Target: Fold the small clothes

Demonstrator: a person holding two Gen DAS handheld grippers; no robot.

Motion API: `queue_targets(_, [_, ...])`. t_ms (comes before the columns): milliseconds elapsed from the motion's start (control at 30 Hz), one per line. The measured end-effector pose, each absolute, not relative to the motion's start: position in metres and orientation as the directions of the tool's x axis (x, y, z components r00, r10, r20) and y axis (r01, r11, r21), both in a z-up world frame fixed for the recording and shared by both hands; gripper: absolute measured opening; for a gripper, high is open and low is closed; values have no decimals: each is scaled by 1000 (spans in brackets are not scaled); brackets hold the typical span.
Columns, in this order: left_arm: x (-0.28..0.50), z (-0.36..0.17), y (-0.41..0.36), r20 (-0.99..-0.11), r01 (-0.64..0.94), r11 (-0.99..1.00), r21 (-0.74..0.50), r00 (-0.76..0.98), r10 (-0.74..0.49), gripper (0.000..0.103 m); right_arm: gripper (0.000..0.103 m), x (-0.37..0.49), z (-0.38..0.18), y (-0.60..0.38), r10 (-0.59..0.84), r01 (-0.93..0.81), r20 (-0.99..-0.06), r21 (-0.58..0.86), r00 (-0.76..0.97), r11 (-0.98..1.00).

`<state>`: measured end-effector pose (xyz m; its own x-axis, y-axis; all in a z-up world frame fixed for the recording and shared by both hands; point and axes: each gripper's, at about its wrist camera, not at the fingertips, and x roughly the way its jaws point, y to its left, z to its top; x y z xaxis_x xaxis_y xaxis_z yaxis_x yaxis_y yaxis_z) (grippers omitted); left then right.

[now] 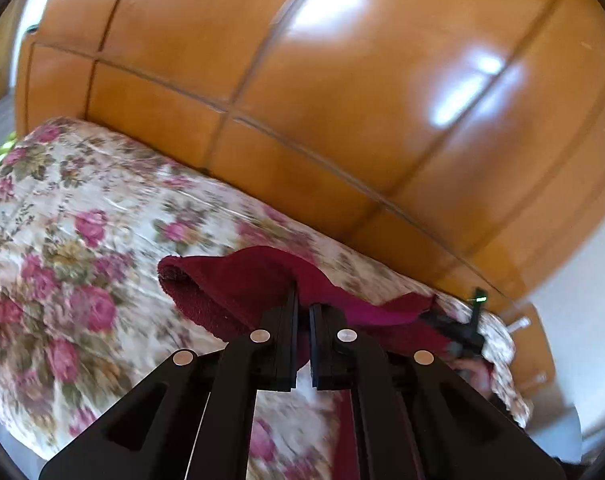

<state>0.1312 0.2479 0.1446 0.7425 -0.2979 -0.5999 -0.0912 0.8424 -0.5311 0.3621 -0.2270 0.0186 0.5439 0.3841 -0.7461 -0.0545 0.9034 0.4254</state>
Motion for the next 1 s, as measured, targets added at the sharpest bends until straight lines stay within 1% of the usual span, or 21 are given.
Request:
queue_targets(67, [162,130,264,-641,-175,843,-509,730,-236,3,55,387,28,-221,381,-46,-739,431,556,901])
queue_targets(100, [177,122,272,-660,-197,844,-499,718,-223,3,58,396,33,-219,375,-43,-734,428,566,903])
queue_targets(133, [191,112,282,-682,-236,834,-498,701,-208,3,63,401,38,-217,372,-44,-729,427,575,903])
queue_targets(167, [209,91,300,-715,-315,788,-529,665,-214,3,66,402,41,-217,374,-50,-721,428,583,902])
queue_targets(200, [219,77,311,-731,-348,759,-551,640,-237,3,70,398,44,-216,380,-60,-712,431,591,901])
queue_targets(233, [230,63,323,-757,-397,744,-537,616,-218,3,72,393,44,-217,381,-69,-709,427,594,902])
queue_targets(267, [237,52,333,-786,-458,734,-501,596,-165,3,73,386,42,-216,378,-82,-712,413,591,907])
queue_targets(300, [246,37,343,-804,-491,718,-493,573,-160,3,74,380,39,-214,375,-98,-721,396,582,913])
queue_targets(367, [260,14,355,-829,-524,697,-490,527,-186,4,75,359,28,-209,368,-133,-747,357,553,925])
queue_targets(400, [262,9,359,-836,-543,687,-484,519,-179,5,75,345,19,-204,367,-152,-765,340,529,928])
queue_targets(433, [262,5,362,-840,-554,680,-480,514,-173,15,75,333,12,-201,366,-166,-777,329,512,930])
queue_targets(467, [262,3,366,-843,-560,677,-477,510,-172,21,75,321,6,-199,362,-179,-787,316,500,932])
queue_targets(500, [260,1,374,-853,-583,667,-464,496,-161,38,75,304,0,-195,360,-198,-795,301,489,933])
queue_targets(533, [258,2,380,-857,-600,653,-462,492,-155,51,76,292,-5,-191,363,-209,-797,298,483,931])
queue_targets(600, [242,6,398,-845,-630,612,-478,520,-125,51,78,273,-10,-187,376,-216,-794,309,477,926])
queue_targets(733, [214,13,419,-845,-630,637,-444,530,-66,51,79,238,-14,-179,407,-222,-783,342,470,913])
queue_targets(867, [196,4,414,-794,-530,678,-509,593,-133,51,80,202,-18,-168,416,-233,-785,345,460,909])
queue_targets(933, [195,-6,398,-764,-464,703,-539,622,-175,52,80,194,-22,-162,408,-230,-794,338,450,913])
queue_targets(967, [198,-10,392,-759,-452,708,-543,625,-183,61,80,186,-22,-161,407,-228,-798,339,445,913])
queue_targets(1000, [201,-15,384,-748,-439,711,-549,637,-184,66,80,176,-23,-159,409,-229,-803,340,435,912])
